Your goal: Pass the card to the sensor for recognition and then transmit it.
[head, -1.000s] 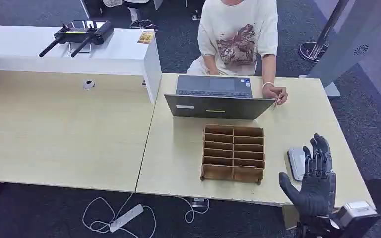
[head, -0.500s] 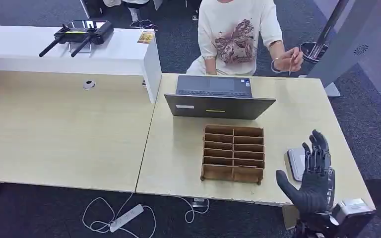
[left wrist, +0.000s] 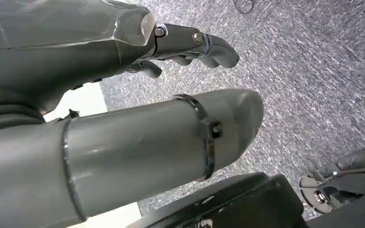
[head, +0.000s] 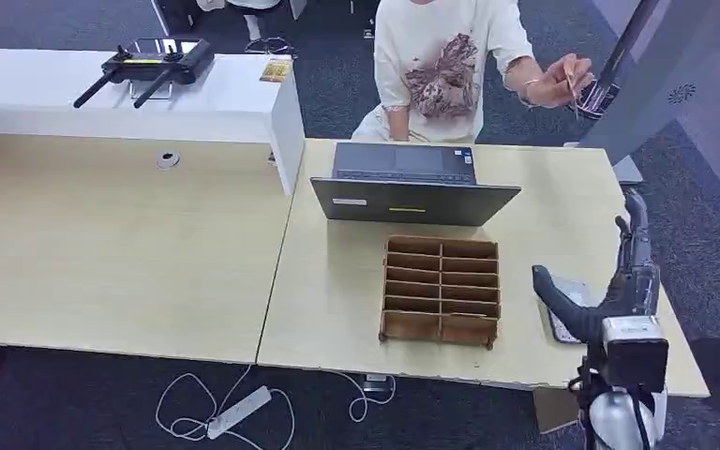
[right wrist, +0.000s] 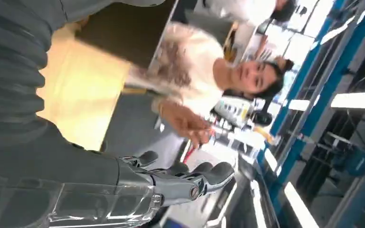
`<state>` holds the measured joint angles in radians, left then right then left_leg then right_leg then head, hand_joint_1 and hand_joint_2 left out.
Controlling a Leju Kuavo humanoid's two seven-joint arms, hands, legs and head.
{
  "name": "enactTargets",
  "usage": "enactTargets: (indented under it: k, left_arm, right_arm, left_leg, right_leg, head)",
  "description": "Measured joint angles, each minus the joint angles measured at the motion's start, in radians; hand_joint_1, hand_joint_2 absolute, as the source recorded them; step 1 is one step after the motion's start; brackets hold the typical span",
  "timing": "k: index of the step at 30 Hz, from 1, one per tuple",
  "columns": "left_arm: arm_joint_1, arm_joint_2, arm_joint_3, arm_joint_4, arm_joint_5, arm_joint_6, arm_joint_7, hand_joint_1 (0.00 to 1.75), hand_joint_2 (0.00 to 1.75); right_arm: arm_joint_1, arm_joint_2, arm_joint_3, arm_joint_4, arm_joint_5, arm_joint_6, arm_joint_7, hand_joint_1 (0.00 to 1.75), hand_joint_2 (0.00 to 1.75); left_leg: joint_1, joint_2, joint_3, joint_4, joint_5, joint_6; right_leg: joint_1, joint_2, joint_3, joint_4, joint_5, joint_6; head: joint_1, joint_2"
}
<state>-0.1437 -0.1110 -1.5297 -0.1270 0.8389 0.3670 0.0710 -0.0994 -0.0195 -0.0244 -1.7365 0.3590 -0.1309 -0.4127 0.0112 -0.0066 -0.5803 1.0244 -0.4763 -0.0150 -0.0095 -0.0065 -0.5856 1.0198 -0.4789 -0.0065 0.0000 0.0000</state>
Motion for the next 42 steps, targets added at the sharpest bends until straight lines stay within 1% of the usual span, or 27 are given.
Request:
enactTargets:
  k: [2,3,5,6,9,11,13,19,21,24,27,30,33,37,42]
  left_arm:
    - [0.000,-0.001,0.000,0.000,0.000,0.000,0.000,0.00,0.00]
    - [0.000,-0.002,0.000,0.000,-0.004,-0.001,0.000,0.00,0.00]
    - [-0.001,-0.002,0.000,0.000,-0.016,-0.008,0.005,0.00,0.00]
    - [-0.003,-0.003,-0.001,0.000,-0.023,-0.013,0.010,0.00,0.00]
    - [-0.006,-0.003,-0.005,0.000,-0.037,-0.025,0.019,0.00,0.00]
    - [-0.009,-0.003,-0.008,0.000,-0.044,-0.032,0.026,0.00,0.00]
    - [-0.015,-0.003,-0.013,0.000,-0.047,-0.035,0.028,0.00,0.00]
    - [-0.017,-0.003,-0.023,0.000,-0.060,-0.043,0.029,0.00,0.00]
    - [-0.018,-0.003,-0.023,0.000,-0.061,-0.046,0.029,0.00,0.00]
    - [-0.018,-0.003,-0.024,0.000,-0.067,-0.053,0.029,0.00,0.00]
    - [-0.018,-0.003,-0.024,0.000,-0.088,-0.063,0.045,0.00,0.00]
    - [-0.018,-0.003,-0.024,0.000,-0.103,-0.067,0.055,0.00,0.00]
    - [-0.018,-0.002,-0.024,0.000,-0.130,-0.073,0.057,0.00,0.00]
    - [-0.018,-0.003,-0.024,0.000,-0.144,-0.074,0.054,0.00,0.00]
    - [-0.018,-0.004,-0.024,0.000,-0.168,-0.074,0.053,0.00,0.00]
  right_arm:
    - [-0.016,-0.011,0.003,0.009,0.033,-0.026,0.008,0.00,1.75]
    - [-0.024,-0.018,0.007,0.016,0.076,-0.059,0.022,0.00,1.75]
    - [-0.045,-0.033,0.017,0.031,0.207,-0.149,0.057,0.00,1.75]
    - [-0.062,-0.041,0.021,0.043,0.290,-0.196,0.084,0.00,1.75]
    - [-0.127,-0.072,0.040,0.086,0.574,-0.329,0.195,0.00,1.75]
    - [-0.181,-0.089,0.058,0.126,0.741,-0.378,0.271,0.00,1.75]
    - [-0.235,-0.104,0.080,0.175,0.821,-0.400,0.312,0.00,1.75]
    - [-0.424,-0.124,0.144,0.349,0.928,-0.403,0.398,0.00,1.75]
    - [-0.489,-0.133,0.164,0.423,0.965,-0.384,0.422,0.00,1.75]
    - [-0.592,-0.143,0.192,0.549,0.971,-0.350,0.431,0.00,1.75]
    - [-0.690,-0.147,0.217,0.679,0.974,-0.321,0.431,0.00,1.75]
    - [-0.771,-0.147,0.242,0.793,0.999,-0.308,0.435,0.00,1.75]
    - [-0.849,-0.147,0.269,0.904,1.030,-0.279,0.449,0.00,1.75]
    - [-0.928,-0.147,0.291,1.019,1.034,-0.257,0.457,0.00,1.75]
    - [-0.982,-0.148,0.292,1.120,0.990,-0.237,0.448,0.00,1.75]
  left_leg:
    - [0.000,0.000,0.000,0.000,0.000,0.000]
    - [0.000,0.000,0.000,0.000,0.000,0.000]
    - [0.000,0.000,0.000,0.000,0.000,0.000]
    - [0.000,0.000,0.000,0.000,0.000,0.000]
    - [0.000,0.000,0.000,0.000,0.000,0.000]
    - [0.000,0.001,0.000,0.000,0.001,-0.001]
    - [0.000,0.001,0.000,0.000,0.001,0.000]
    - [0.000,0.002,0.000,0.000,0.002,-0.001]
    - [0.000,0.002,0.000,0.000,0.002,-0.001]
    - [0.000,0.002,0.000,0.000,0.002,-0.001]
    - [0.000,0.002,0.000,0.000,0.003,-0.001]
    - [0.000,0.001,0.000,0.000,0.003,-0.001]
    - [0.000,0.001,0.000,0.000,0.003,-0.001]
    - [0.000,0.001,0.000,0.000,0.003,-0.001]
    - [0.000,0.001,0.000,0.000,0.003,-0.001]
  right_leg:
    - [0.000,0.000,0.000,0.000,0.000,0.000]
    - [0.000,0.000,0.000,0.000,0.000,0.000]
    - [0.000,0.000,0.000,0.000,0.000,0.000]
    - [0.000,0.000,0.000,0.000,0.000,0.000]
    - [0.000,0.000,0.000,0.000,0.000,0.000]
    - [0.000,0.001,0.000,0.000,0.001,0.000]
    - [0.000,0.001,0.000,0.000,0.001,0.000]
    - [0.000,0.002,-0.001,0.001,0.003,-0.001]
    - [0.000,0.002,0.000,0.001,0.003,-0.001]
    - [0.000,0.002,-0.001,0.001,0.004,-0.001]
    - [0.000,0.001,-0.001,0.001,0.004,-0.001]
    - [0.000,0.001,-0.001,0.001,0.004,-0.001]
    - [0.000,0.001,-0.001,0.001,0.004,-0.001]
    - [0.000,0.001,-0.001,0.001,0.004,-0.001]
    - [0.000,0.001,-0.001,0.001,0.004,-0.001]
  head:
    - [0.000,0.000]
    - [0.000,0.000]
    - [0.000,0.000]
    - [0.000,0.000]
    - [0.000,0.000]
    - [0.000,0.000]
    - [0.000,0.000]
    - [-0.001,0.000]
    - [0.000,0.000]
    - [0.000,0.000]
    - [0.000,0.000]
    - [0.000,0.000]
    - [0.000,0.000]
    - [0.000,0.000]
    - [0.000,0.000]
